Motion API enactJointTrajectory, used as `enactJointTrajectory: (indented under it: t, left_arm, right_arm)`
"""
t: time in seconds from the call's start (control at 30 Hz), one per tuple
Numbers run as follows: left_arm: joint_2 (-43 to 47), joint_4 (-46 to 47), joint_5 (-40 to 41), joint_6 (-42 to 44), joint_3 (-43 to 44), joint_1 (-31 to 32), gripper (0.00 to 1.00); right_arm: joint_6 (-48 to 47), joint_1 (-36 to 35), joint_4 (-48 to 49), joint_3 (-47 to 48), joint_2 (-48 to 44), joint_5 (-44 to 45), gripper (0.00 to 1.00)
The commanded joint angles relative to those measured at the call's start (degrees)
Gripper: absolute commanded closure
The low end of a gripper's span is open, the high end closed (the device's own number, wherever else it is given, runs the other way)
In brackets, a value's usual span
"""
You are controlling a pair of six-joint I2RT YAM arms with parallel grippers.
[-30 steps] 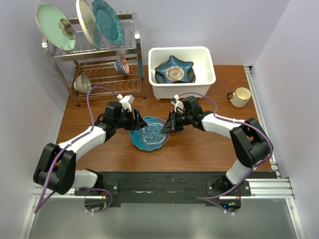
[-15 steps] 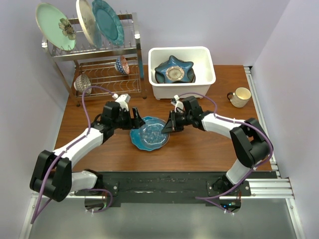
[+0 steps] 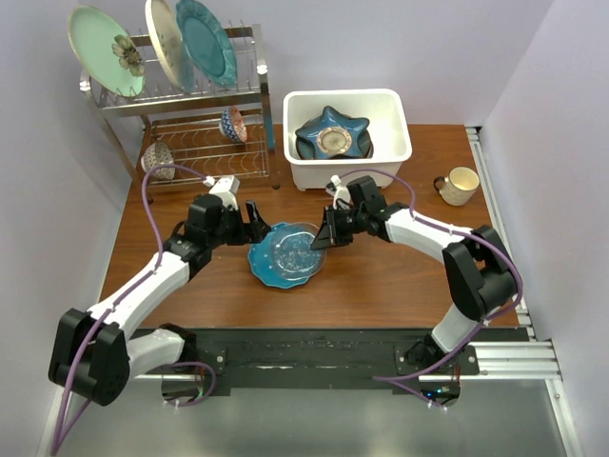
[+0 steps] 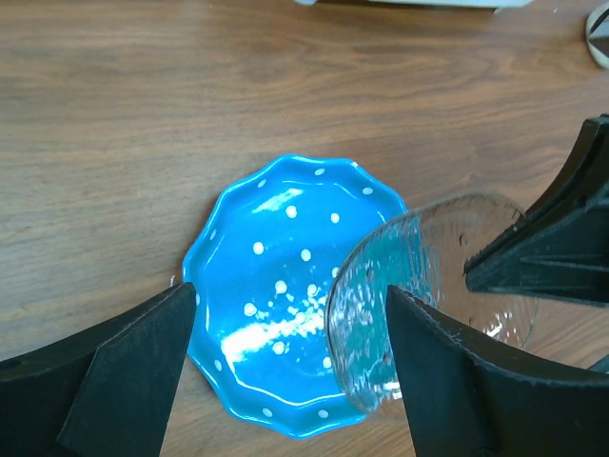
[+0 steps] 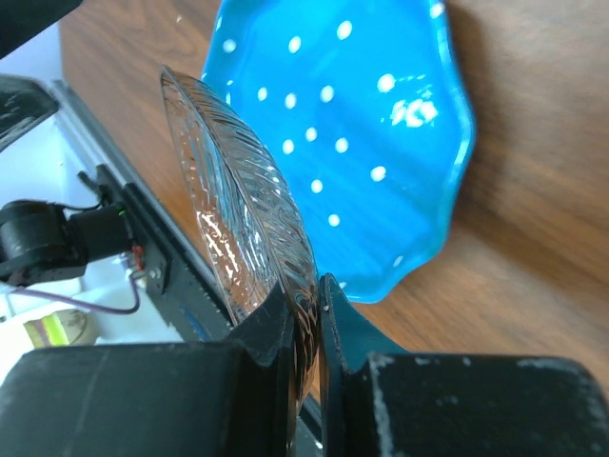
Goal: Place the plates into the plastic bin on the countertop
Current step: Place the plate in the plastic bin.
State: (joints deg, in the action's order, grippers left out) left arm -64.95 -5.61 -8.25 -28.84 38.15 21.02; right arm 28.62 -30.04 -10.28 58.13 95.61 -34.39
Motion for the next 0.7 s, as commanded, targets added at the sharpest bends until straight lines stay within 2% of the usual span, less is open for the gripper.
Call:
enactJointTrajectory:
  t: [0.0,0.3,0.67]
  left_arm:
    - [2.4,-0.5,2.2,1.0,2.1,-0.2,0.14]
    - [3.0,-1.9,3.3,1.4,2.7,-0.2,0.12]
    - [-0.2,-2.1,2.3,1.9,2.8,-0.1,0.12]
  right_arm:
    - [-3.3,1.6,-3.3,4.8,-2.0,2.8,1.0]
    - [-4.7,5.7,-7.1,12.4,-1.8,3.3,1.0]
    - [-2.7,10.6,-7.3,23.3,0.9,1.1,1.0]
